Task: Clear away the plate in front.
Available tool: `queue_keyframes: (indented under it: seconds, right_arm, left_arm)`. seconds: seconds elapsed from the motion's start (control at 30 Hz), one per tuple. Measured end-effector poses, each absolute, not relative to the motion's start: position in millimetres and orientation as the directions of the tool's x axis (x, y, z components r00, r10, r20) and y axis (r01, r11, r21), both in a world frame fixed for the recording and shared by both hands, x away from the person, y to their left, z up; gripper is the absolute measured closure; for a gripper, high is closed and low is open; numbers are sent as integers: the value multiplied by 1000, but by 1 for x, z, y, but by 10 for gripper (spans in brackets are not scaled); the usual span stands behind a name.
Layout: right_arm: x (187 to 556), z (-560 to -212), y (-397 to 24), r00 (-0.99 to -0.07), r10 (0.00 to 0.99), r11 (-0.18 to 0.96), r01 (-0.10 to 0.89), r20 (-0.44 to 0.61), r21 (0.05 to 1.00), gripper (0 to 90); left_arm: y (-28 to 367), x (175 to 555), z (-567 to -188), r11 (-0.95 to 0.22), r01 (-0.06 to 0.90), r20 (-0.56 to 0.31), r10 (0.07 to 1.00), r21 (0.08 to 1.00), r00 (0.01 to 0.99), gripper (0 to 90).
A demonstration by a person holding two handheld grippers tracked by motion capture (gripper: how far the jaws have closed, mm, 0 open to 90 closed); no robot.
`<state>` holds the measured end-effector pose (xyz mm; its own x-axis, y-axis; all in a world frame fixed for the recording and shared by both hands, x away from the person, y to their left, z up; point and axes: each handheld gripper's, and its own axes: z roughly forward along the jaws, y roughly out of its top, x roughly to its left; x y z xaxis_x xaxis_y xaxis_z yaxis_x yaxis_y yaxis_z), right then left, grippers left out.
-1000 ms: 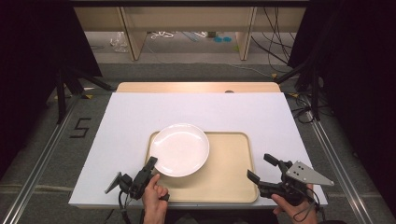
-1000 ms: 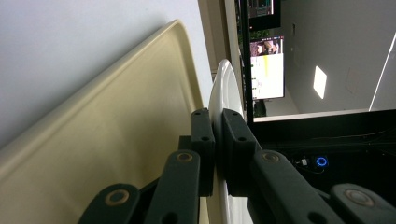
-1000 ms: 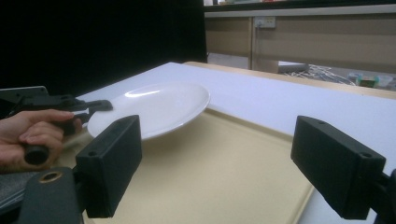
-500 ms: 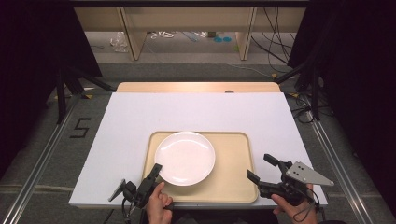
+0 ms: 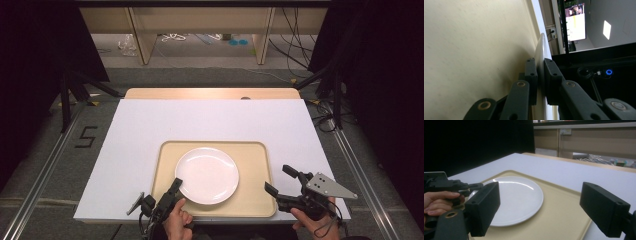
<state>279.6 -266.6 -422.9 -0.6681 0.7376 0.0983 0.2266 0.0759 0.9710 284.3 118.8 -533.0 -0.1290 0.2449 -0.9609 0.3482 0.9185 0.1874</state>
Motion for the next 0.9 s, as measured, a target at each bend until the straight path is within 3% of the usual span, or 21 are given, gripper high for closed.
queue_keyframes:
  seconds: [0.27,0.53,0.6,0.67,0.77,0.9]
  right_arm:
    - [279,-423,-267,-667,738,81,229,96,970,174]
    - [279,-423,-266,-664,742,85,227,90,970,176]
    - [279,-423,-266,-667,739,85,232,95,969,176]
    - [279,-423,-266,-668,738,84,230,95,969,177]
    - [279,-423,-266,-671,735,86,230,94,969,178]
    - [278,-423,-266,-670,736,89,244,102,966,178]
  left_arm:
    - [115,286,-535,917,359,-957,245,176,-157,829]
    - [110,289,-533,895,388,-934,309,222,-180,836]
    - [111,290,-533,885,404,-928,326,231,-183,777]
    - [110,293,-529,862,442,-921,352,251,-165,628]
    - [107,293,-523,839,456,-904,401,297,-150,507]
    - [107,295,-519,819,464,-883,447,338,-146,418]
